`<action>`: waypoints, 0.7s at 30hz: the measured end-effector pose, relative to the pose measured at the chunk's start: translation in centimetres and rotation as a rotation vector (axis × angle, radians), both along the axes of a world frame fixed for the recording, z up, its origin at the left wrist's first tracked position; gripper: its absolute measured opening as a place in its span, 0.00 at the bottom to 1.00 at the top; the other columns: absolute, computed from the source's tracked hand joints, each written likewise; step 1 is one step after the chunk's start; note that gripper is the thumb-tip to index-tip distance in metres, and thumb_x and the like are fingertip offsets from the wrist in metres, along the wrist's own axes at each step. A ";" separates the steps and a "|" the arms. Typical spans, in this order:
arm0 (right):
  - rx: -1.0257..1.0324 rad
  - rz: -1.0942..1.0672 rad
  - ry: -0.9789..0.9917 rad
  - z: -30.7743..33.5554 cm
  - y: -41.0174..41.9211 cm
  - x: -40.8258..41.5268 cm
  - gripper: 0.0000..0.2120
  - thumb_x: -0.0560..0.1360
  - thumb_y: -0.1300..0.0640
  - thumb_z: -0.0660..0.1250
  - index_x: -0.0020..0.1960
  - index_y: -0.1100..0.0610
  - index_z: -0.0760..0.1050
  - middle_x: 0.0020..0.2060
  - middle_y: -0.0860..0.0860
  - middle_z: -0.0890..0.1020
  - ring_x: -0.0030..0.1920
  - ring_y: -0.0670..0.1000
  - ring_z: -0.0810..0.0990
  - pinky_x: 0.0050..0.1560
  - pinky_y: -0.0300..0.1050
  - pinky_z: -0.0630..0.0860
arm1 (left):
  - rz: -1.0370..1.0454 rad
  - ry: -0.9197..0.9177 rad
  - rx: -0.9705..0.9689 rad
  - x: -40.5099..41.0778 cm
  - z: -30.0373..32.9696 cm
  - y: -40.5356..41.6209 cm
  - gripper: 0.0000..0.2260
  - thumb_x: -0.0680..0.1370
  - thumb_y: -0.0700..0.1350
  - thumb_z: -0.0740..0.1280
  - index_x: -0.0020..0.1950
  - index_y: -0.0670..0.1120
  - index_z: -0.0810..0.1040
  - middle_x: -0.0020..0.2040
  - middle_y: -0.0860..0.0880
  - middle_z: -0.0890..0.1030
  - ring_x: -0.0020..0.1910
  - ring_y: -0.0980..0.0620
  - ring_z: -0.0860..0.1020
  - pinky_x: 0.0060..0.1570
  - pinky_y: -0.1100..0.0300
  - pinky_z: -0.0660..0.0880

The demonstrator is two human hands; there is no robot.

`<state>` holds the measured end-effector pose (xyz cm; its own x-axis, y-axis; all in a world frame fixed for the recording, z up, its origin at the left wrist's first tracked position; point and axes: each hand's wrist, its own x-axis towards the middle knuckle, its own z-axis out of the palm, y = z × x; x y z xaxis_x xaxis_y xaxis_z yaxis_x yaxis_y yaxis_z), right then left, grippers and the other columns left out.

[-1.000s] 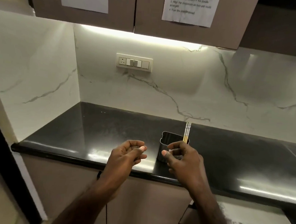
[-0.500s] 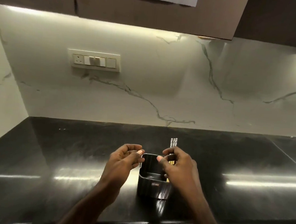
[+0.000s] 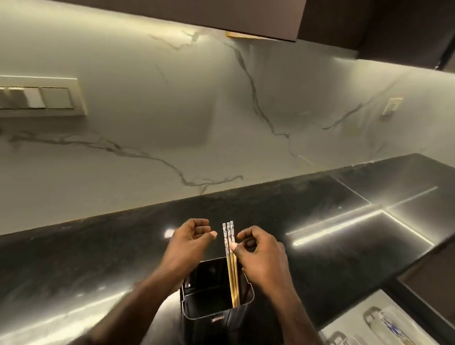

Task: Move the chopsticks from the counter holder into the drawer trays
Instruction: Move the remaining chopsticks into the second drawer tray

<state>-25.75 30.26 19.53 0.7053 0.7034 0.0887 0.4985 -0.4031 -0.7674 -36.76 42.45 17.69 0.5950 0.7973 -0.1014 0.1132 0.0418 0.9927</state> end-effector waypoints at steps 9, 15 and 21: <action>-0.097 -0.103 0.056 -2.1 0.3 1.2 0.09 0.75 0.52 0.72 0.54 0.46 0.78 0.41 0.43 0.81 0.42 0.41 0.81 0.46 0.38 0.81 | -0.137 0.202 0.036 5.9 -3.0 2.7 0.17 0.76 0.42 0.71 0.63 0.43 0.76 0.50 0.52 0.82 0.48 0.57 0.79 0.45 0.65 0.73; -0.115 -0.074 0.118 -2.8 0.9 3.5 0.08 0.75 0.52 0.71 0.54 0.45 0.78 0.42 0.44 0.81 0.42 0.43 0.82 0.45 0.44 0.83 | -0.158 0.242 0.000 7.8 -4.7 2.8 0.05 0.73 0.42 0.74 0.46 0.41 0.83 0.43 0.41 0.86 0.44 0.45 0.84 0.50 0.48 0.79; -0.119 -0.025 0.148 -3.4 1.6 5.4 0.07 0.76 0.53 0.70 0.52 0.44 0.77 0.40 0.42 0.80 0.41 0.42 0.82 0.44 0.41 0.83 | -0.172 0.180 -0.001 8.3 -5.2 2.5 0.06 0.75 0.39 0.72 0.50 0.40 0.84 0.43 0.44 0.87 0.46 0.50 0.85 0.51 0.57 0.80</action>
